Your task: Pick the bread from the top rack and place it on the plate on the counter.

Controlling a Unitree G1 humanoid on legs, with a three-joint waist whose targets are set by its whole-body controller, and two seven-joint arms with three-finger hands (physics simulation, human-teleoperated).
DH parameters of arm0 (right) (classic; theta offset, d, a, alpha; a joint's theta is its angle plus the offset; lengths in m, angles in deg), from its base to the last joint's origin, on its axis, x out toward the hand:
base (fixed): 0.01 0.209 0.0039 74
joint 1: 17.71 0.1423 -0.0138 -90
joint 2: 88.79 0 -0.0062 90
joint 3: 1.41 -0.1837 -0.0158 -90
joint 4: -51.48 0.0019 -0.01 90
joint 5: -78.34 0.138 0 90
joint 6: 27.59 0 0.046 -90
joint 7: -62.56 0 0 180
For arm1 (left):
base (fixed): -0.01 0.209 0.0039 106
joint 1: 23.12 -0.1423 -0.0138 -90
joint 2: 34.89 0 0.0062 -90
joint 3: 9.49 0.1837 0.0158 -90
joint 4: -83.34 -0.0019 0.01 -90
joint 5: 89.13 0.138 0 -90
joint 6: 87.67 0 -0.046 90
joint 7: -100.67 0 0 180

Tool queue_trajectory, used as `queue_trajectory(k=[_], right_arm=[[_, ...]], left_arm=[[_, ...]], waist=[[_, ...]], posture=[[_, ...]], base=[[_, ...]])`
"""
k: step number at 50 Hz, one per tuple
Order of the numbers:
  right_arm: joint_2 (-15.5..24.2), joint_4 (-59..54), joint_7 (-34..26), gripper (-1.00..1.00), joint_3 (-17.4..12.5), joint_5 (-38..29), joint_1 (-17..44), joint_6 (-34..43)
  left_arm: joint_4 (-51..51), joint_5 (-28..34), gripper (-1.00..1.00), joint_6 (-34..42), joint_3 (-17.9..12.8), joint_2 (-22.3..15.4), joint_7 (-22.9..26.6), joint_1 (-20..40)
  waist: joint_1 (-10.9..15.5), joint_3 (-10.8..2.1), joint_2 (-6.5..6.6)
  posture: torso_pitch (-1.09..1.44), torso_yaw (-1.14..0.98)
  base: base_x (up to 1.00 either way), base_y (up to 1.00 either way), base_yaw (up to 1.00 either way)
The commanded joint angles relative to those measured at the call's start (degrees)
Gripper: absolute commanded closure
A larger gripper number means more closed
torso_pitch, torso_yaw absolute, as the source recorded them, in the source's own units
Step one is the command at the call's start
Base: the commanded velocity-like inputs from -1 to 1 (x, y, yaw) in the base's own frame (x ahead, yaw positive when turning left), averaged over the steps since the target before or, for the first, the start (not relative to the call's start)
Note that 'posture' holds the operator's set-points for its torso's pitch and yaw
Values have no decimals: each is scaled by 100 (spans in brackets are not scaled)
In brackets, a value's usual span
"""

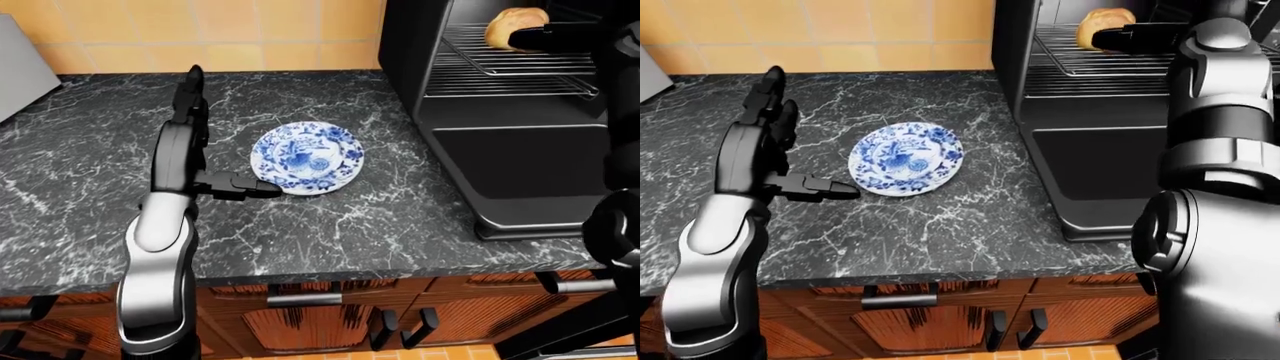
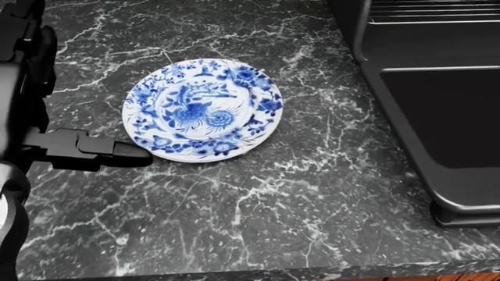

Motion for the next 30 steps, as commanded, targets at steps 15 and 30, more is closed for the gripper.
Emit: queue_trajectory(k=[15, 30], right_arm=[[-277, -375, 135, -100, 41, -213, 519, -510], [-488, -572, 117, -100, 34, -331, 600, -625]], left_arm=[[346, 3, -100, -139, -94, -50, 1, 14], [376, -30, -100, -192, -145, -61, 10, -103]], waist=[[27, -137, -35], [29, -137, -40]], posture=[[0, 0], [0, 0]], base=[[0, 0, 0], [0, 0, 0]])
